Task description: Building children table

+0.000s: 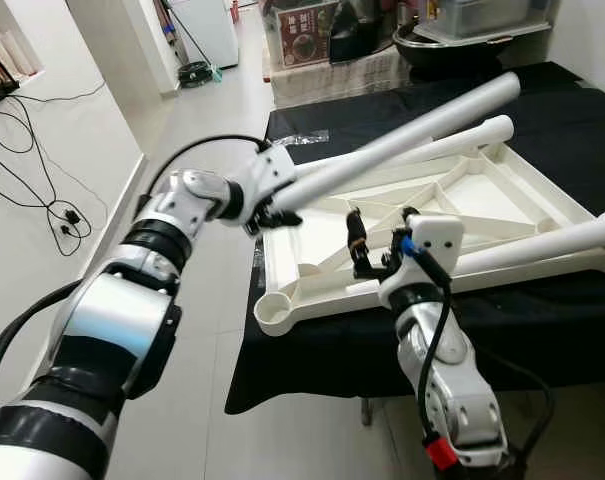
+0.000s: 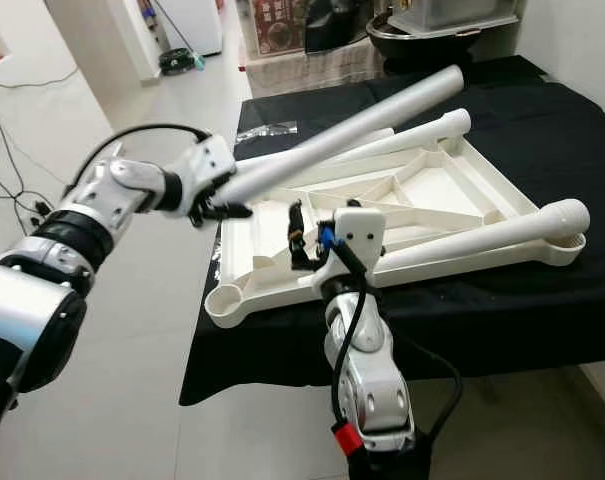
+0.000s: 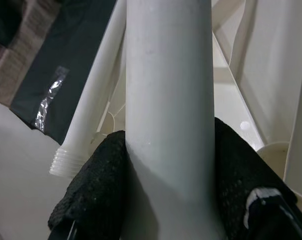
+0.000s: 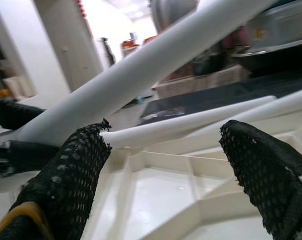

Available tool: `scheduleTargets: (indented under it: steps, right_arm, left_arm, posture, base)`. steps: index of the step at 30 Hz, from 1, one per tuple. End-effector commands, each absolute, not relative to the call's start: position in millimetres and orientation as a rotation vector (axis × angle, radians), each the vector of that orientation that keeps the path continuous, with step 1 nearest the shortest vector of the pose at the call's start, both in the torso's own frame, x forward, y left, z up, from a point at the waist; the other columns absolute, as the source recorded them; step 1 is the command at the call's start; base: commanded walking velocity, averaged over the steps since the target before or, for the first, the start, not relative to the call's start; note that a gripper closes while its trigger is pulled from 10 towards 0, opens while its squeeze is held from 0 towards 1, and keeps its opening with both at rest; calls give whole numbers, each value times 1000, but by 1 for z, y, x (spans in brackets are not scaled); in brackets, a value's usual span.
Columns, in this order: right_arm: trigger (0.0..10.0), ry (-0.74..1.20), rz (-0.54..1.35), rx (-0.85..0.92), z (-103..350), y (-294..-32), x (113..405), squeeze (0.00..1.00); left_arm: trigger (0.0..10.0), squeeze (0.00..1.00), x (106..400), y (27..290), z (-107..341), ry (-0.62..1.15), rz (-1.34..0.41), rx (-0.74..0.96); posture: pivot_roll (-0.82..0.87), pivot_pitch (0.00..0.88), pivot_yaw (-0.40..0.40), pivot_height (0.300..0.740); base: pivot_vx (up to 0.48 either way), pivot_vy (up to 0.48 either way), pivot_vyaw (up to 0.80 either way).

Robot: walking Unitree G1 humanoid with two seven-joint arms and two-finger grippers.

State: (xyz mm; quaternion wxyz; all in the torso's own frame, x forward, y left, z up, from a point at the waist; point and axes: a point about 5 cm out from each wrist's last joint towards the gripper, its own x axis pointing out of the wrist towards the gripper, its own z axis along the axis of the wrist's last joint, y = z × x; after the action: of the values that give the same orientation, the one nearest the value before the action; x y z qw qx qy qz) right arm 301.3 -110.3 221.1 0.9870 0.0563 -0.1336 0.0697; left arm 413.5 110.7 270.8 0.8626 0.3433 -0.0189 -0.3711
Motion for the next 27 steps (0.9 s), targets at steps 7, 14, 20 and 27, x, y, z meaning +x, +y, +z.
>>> scheduleTargets:
  steps: [7,14,20,27]
  right_arm:
    - [10000,-225,251,221,220,-114,315,416]
    - [10000,-149,492,487,229,-116,333,604]
    - [10000,-126,636,628,232,-119,335,0]
    - [10000,-145,681,641,235,-116,336,0]
  left_arm:
    - [10000,0,402,119,240,-150,-724,626]
    - [10000,0,364,118,207,-272,-586,525]
    - [10000,0,349,115,197,-292,-550,475]
    - [10000,0,338,106,194,-298,-549,438]
  posture:
    - [-18,0,61,740]
    - [-10,0,18,740]
    - [-3,0,2,740]
    - [1,0,-2,740]
  base:
    - [0,0,0]
    - [0,0,0]
    - [0,0,0]
    - [0,0,0]
